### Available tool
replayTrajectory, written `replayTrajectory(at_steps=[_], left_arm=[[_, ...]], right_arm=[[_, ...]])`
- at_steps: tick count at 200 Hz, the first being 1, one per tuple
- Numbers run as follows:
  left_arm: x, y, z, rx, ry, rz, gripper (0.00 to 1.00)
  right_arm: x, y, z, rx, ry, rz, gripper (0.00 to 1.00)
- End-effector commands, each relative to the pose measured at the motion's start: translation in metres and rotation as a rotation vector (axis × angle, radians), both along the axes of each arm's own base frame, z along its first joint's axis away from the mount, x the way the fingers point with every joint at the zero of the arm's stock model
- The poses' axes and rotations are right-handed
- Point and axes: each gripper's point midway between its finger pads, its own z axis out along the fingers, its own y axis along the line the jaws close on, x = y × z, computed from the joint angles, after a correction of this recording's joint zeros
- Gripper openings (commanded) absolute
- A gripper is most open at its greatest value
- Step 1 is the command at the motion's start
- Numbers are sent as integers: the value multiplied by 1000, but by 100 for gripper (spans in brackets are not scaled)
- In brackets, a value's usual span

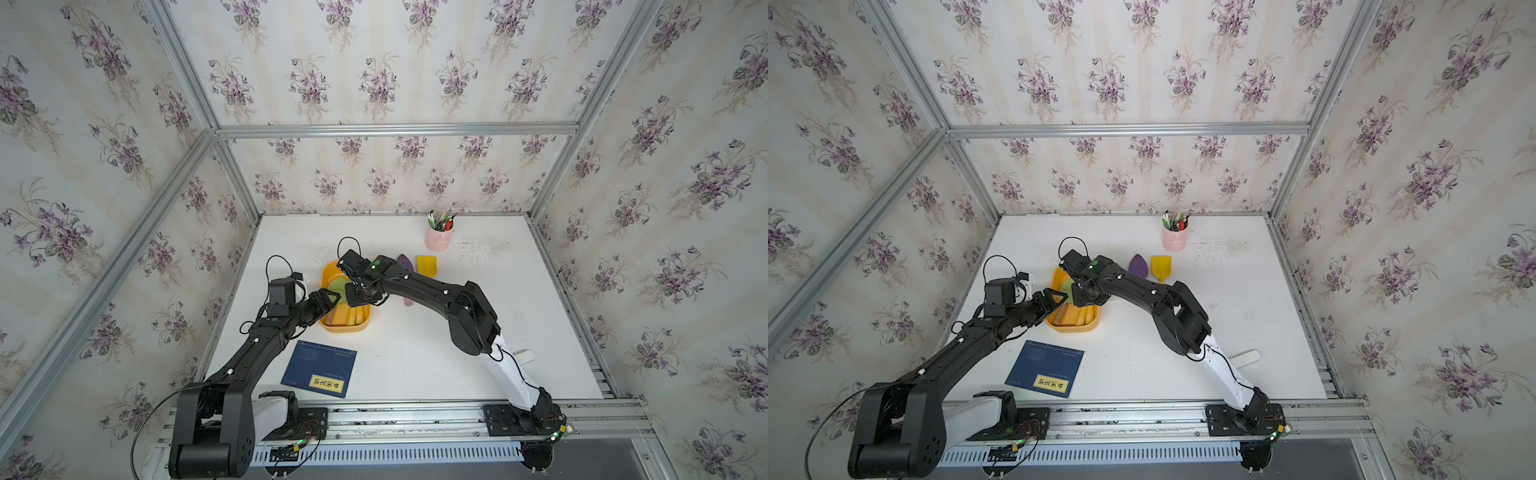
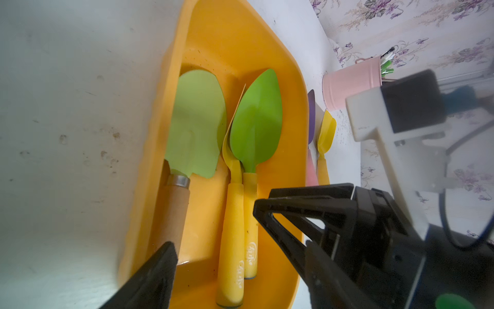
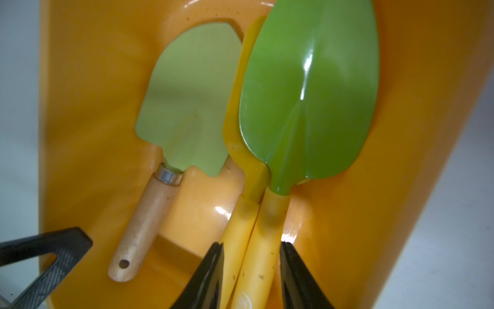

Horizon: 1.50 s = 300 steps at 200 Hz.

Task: Take the shovel out of the storage box
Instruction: Pick up the shovel from the storage box.

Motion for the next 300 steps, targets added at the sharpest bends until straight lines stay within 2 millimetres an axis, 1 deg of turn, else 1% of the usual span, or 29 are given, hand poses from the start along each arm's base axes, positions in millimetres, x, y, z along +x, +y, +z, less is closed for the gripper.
replayTrajectory(at_steps=[1,36,56,76,123,137,162,190,222,247,267,284,300], left_arm=[[0,-7,8,-15,-35,-14,76],[-7,-14,18,-39,-53,-23,76],[-7,-14,26,-31,-67,-31,76],[-8,-15,30,-42,-77,-31,76],[-7,-17,26,-45,-69,-40,76],[-6,-18,27,-49,-70,-42,76],[-5,-17,27,-46,-69,-41,76],[-4,-19,27,-46,-70,-44,76],[-4,-19,28,-42,-71,-45,76],[-2,-19,28,-39,-73,-48,76],[-2,-20,28,-42,-72,-49,76],[-1,-20,28,-39,-71,-50,76],[-1,-21,28,-39,-70,-51,76]], right_arm=[[1,-18,-6,-75,8,-14,40],[2,-28,-8,-98,18,-11,39],[4,-30,-10,-106,14,-11,39],[6,-31,-14,-115,14,-7,39],[8,-28,-23,-122,14,11,36],[8,-28,-27,-128,19,13,33],[9,-27,-28,-127,13,18,30],[12,-24,-30,-120,7,19,29],[13,-25,-34,-129,10,21,28],[13,-26,-36,-131,12,28,29],[13,-27,-38,-134,18,32,29],[13,-27,-39,-135,19,32,25],[13,-25,-33,-120,16,33,22]])
